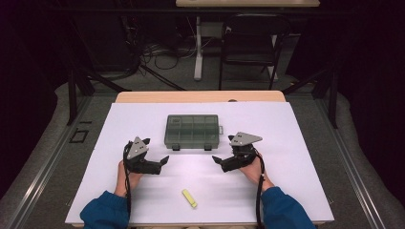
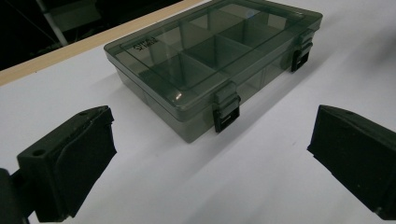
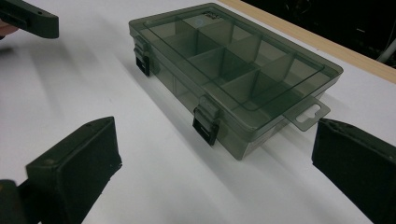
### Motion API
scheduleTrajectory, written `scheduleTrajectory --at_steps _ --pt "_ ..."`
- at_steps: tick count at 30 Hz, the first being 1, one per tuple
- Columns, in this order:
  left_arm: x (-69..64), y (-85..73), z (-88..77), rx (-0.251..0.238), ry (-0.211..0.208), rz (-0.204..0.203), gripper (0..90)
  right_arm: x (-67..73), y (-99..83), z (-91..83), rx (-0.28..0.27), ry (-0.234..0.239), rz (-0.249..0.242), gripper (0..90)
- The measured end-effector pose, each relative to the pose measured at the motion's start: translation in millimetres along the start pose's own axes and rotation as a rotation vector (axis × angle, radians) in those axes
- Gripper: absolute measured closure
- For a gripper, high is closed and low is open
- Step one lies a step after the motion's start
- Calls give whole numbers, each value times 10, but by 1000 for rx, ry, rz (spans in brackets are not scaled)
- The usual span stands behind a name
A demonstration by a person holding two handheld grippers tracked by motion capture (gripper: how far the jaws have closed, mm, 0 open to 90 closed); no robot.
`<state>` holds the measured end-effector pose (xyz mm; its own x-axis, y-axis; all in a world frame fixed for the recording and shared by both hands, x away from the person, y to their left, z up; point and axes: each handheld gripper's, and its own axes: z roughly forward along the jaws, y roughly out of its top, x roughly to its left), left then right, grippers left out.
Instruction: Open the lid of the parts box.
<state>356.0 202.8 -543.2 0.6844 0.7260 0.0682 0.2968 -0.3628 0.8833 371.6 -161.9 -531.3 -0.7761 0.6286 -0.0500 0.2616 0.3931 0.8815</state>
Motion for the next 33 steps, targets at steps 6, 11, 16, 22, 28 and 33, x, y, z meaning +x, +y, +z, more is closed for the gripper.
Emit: scheduleTrajectory --at_steps 6,11,16,22,28,33 --pt "63 47 79 19 -18 4 0 -70 35 76 26 9 12 1" --pt "131 77 153 40 -35 2 0 -116 56 117 42 19 20 12" --pt "194 96 235 66 -46 -2 20 -164 63 194 78 38 32 23" --pt "283 154 337 72 -54 -14 76 -255 77 279 117 45 56 89" --pt "346 149 389 80 -85 4 124 -271 76 318 138 31 45 146" --pt "370 165 445 114 -95 5 142 -301 123 347 149 37 52 211"
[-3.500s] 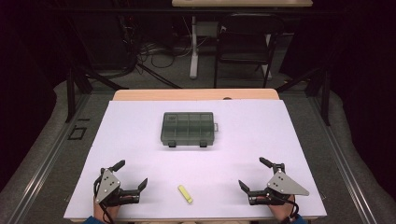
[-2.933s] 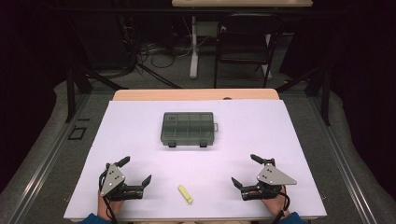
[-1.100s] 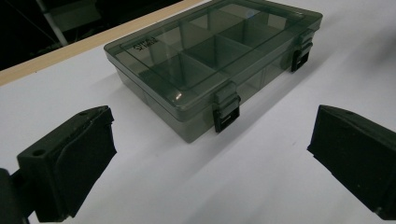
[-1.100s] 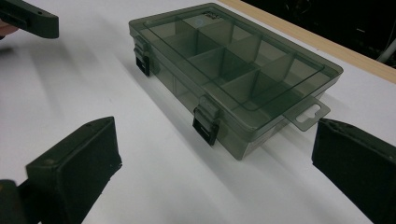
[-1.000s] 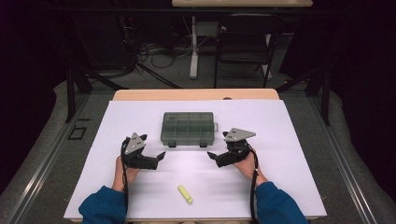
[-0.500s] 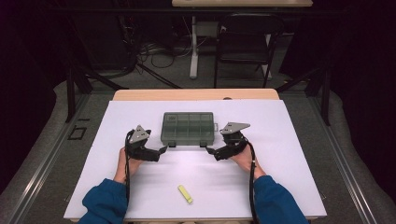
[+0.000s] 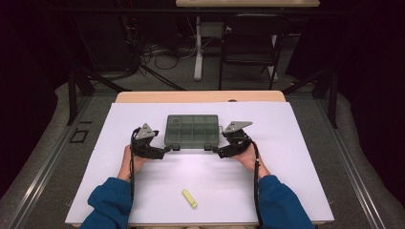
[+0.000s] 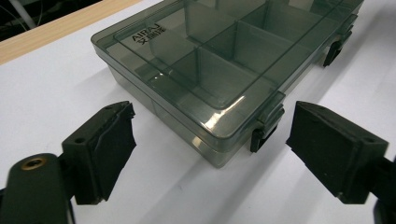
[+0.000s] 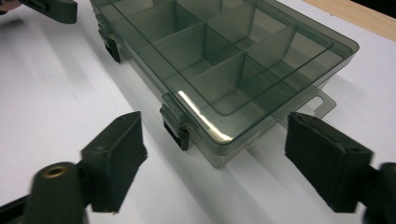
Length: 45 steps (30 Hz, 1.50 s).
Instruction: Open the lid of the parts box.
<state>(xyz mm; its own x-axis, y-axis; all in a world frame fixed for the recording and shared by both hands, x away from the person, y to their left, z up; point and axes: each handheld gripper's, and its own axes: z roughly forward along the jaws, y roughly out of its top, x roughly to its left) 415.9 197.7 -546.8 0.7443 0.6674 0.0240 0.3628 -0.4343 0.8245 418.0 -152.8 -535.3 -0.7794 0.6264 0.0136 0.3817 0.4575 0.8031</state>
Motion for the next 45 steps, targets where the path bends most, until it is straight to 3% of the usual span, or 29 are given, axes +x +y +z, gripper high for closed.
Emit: scheduleTrajectory --at_steps 9,23,37,45 --pt "55 -26 43 19 -17 -3 207 -35 6 12 7 -13 -3 370" --pt "29 -16 41 36 -38 25 321 -44 -28 51 34 2 4 457" --pt "37 -49 52 49 -74 50 399 -65 -55 81 59 3 14 481" --pt "39 -60 63 61 -58 70 451 -75 -73 92 65 8 14 504"
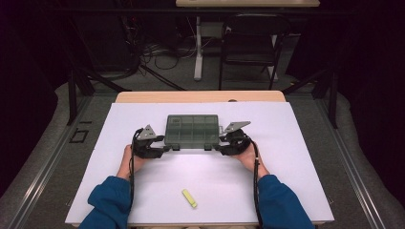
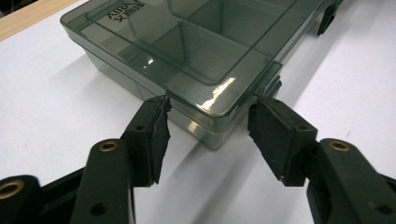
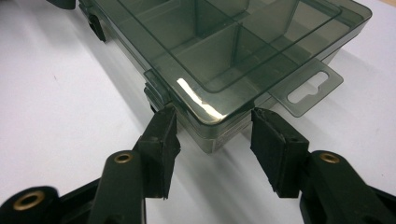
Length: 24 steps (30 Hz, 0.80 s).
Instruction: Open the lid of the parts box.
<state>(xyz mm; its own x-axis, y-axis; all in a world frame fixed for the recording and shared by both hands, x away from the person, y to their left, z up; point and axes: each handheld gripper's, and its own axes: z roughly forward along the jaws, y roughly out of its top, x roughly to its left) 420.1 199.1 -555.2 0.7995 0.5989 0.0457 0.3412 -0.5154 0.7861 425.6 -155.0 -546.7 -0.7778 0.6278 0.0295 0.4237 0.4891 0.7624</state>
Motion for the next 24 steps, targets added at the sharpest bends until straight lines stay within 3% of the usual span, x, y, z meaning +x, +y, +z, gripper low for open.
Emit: scheduleTrajectory --at_steps 10,24 --pt "-7 -13 3 3 9 1 489 7 -9 9 3 -10 -6 519" --pt "-23 -9 32 22 20 5 477 10 -15 14 1 -15 -17 518"
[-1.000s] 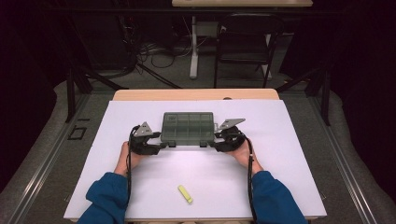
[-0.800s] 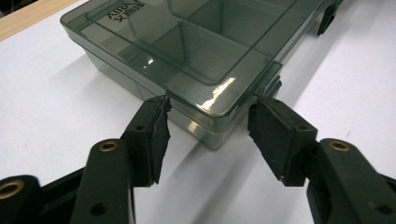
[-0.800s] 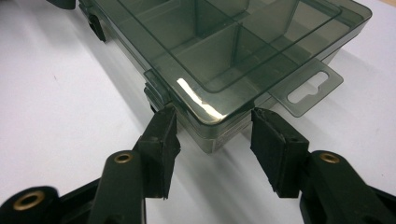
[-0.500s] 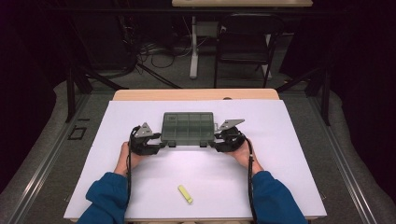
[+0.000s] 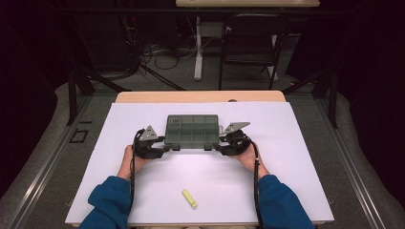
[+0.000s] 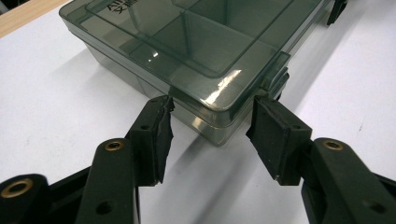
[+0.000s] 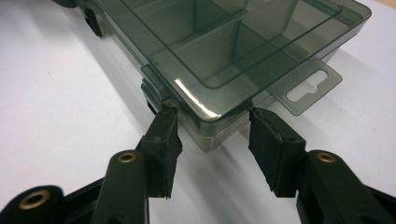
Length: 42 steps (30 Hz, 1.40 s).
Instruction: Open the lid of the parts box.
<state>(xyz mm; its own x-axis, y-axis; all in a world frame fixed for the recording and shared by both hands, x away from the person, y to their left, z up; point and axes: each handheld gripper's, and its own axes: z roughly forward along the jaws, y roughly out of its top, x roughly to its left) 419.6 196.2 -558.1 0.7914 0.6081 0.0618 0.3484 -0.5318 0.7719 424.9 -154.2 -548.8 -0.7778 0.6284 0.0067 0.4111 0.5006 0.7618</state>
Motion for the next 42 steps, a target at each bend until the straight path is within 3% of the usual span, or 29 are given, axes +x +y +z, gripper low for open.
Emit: scheduleTrajectory --at_steps 11,32,42 --pt "-9 -6 3 -5 11 -1 494 11 -6 6 -14 -6 9 521" --pt "1 -2 -10 -14 -6 -16 468 7 -3 3 2 -4 10 515" --pt "1 -3 -4 -8 -10 -9 515 16 -18 45 13 -9 12 519"
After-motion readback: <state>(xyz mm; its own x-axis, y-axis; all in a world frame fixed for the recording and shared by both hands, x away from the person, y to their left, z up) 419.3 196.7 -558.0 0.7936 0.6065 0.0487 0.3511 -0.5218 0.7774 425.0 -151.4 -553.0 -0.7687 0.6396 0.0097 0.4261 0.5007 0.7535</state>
